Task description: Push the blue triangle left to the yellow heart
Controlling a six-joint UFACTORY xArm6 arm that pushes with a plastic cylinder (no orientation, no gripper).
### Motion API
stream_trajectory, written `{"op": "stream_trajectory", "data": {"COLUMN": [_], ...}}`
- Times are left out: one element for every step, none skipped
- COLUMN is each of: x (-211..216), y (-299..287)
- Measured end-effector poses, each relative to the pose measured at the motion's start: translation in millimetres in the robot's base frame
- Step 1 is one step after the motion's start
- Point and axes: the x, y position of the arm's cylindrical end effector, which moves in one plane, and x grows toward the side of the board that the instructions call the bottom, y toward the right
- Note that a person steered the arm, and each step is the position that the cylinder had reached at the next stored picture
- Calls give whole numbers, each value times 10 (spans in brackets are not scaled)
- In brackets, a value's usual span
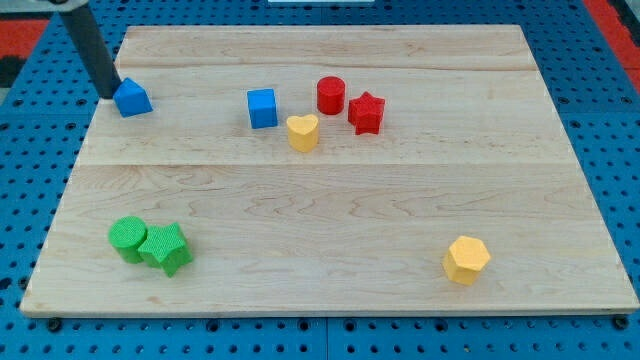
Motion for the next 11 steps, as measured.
{"op": "stream_trajectory", "data": {"x": [164, -225, 48, 454, 293, 481, 927, 804, 779, 382, 342], "y": [146, -275, 452, 925, 381, 429, 698, 1055, 1041, 572, 1044]}}
